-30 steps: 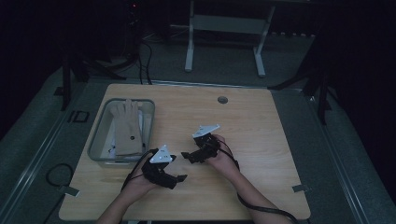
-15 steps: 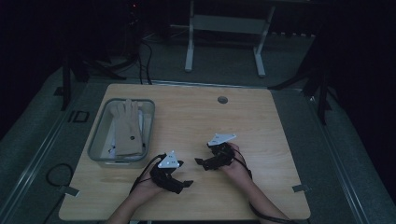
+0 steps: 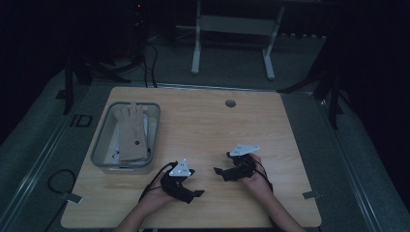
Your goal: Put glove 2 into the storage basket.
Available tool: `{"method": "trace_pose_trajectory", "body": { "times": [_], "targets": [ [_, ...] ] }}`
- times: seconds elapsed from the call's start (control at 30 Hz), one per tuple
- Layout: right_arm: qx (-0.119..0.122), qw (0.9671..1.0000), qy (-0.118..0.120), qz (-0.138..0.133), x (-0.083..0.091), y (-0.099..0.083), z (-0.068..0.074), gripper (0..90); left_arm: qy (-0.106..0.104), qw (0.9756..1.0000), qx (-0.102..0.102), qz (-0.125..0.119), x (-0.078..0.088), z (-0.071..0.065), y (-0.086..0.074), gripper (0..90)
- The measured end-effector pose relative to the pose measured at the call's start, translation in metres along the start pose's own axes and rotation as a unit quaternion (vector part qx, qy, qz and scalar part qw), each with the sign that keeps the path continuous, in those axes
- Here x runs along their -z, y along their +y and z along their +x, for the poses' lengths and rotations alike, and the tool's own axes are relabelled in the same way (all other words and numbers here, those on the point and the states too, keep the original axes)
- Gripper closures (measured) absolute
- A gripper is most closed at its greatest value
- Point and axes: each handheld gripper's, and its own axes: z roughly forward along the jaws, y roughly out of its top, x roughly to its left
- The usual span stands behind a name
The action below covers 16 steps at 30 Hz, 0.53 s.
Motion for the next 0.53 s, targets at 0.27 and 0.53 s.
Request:
{"method": "trace_pose_trajectory", "body": {
  "times": [0.27,0.53],
  "targets": [
    [-0.012,0.9999,-0.002,-0.004,0.006,-0.010,-0.005,14.0,0.009,0.9999,0.009,-0.011,0.003,0.002,-0.001,14.4],
    [-0.014,0.9999,-0.002,-0.006,0.006,-0.010,-0.006,14.0,0.008,0.9997,0.010,-0.021,0.006,0.005,-0.002,14.4]
  ]
}}
